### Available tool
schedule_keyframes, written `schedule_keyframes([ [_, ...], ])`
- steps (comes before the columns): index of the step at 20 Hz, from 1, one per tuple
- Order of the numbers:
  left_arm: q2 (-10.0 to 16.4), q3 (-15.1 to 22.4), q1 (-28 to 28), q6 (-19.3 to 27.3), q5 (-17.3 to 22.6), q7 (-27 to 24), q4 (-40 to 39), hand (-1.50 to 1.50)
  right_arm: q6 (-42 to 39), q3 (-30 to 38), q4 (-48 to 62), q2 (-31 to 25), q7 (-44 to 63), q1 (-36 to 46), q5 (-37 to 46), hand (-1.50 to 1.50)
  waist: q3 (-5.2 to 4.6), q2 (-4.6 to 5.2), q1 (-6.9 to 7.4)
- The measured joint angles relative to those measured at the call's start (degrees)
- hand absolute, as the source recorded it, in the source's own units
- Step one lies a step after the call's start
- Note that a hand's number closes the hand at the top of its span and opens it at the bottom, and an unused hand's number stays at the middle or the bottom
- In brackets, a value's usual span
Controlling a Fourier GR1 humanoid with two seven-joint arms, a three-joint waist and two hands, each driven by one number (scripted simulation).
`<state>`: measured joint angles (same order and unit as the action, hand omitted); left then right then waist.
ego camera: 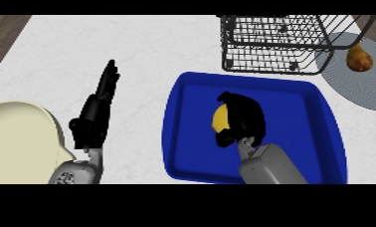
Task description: Pick the lemon from the tray and place it in the tiered basket
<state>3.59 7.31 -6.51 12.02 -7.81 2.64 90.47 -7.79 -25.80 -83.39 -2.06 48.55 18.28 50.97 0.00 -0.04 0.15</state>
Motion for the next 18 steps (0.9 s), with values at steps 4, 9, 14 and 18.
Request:
schedule_keyframes([
  [4,-0.3,-0.9,-1.9,-0.1,0.0,0.0,-1.7,0.0,2.9,-1.0,3.3,-0.8,-2.8,1.6,4.8,1.5,-0.04,-0.06,-0.02],
  [9,-0.8,-1.5,-1.7,-0.3,-0.2,-1.4,-3.0,0.0,4.5,-0.8,6.1,0.1,-4.1,3.0,9.4,1.5,-0.14,-0.31,-0.07],
  [14,-0.7,-1.3,-2.3,-0.9,-0.1,-0.7,-2.4,0.0,-5.6,-2.3,12.6,1.4,1.3,10.1,10.3,1.5,-0.21,-0.24,0.69],
  [18,-0.8,-1.6,-2.8,-1.0,-0.2,-0.6,-2.8,0.0,-10.7,-3.3,16.4,1.7,4.8,16.5,8.2,1.5,-0.1,-0.04,0.72],
])
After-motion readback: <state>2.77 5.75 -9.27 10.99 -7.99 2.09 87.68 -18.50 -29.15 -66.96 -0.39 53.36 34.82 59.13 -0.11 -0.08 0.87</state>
